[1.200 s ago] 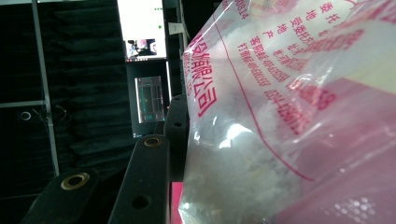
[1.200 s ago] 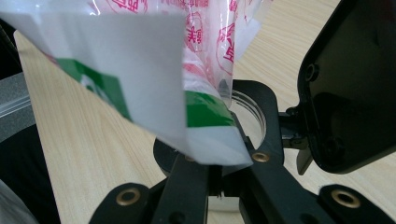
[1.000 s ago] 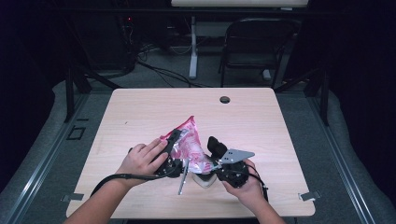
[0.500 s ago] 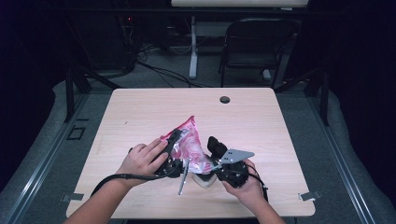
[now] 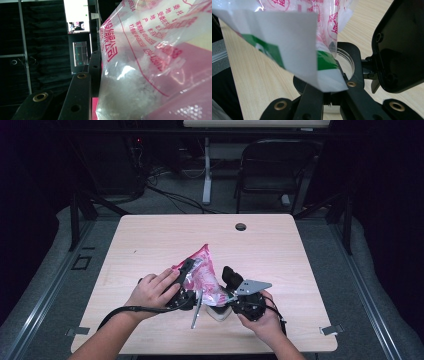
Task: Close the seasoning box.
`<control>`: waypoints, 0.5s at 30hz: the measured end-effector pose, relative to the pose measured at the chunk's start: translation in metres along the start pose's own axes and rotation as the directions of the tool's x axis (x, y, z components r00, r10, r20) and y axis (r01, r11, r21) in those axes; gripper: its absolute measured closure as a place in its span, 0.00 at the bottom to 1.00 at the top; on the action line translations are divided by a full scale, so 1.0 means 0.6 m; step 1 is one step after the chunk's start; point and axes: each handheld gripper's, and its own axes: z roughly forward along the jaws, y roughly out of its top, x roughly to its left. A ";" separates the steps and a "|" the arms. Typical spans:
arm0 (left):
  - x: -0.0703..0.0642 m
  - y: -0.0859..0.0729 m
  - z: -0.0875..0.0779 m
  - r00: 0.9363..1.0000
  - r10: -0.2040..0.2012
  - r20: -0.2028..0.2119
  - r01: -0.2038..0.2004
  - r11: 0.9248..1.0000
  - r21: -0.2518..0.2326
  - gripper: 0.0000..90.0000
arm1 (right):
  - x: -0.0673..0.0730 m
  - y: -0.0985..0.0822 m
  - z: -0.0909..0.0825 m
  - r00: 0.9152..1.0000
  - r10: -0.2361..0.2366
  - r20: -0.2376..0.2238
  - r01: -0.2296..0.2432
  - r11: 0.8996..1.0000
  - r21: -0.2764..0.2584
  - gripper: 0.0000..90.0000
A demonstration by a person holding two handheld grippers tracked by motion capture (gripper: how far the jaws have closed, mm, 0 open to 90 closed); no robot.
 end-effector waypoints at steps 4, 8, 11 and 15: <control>-0.002 0.001 0.000 1.000 -0.004 0.004 0.004 1.000 0.000 0.77 | 0.000 -0.001 0.002 1.000 0.001 0.000 -0.001 1.000 0.006 1.00; 0.000 0.001 -0.001 1.000 -0.005 0.000 0.005 1.000 -0.005 0.77 | 0.000 -0.001 0.001 1.000 0.001 -0.003 -0.001 1.000 0.004 1.00; 0.001 0.001 -0.001 1.000 -0.003 0.006 0.003 1.000 -0.001 0.77 | 0.001 0.000 0.001 1.000 0.001 0.000 -0.001 1.000 0.001 1.00; 0.001 0.002 -0.001 1.000 -0.005 0.004 0.005 1.000 -0.003 0.77 | 0.001 -0.001 0.001 1.000 0.001 -0.003 -0.001 1.000 0.003 1.00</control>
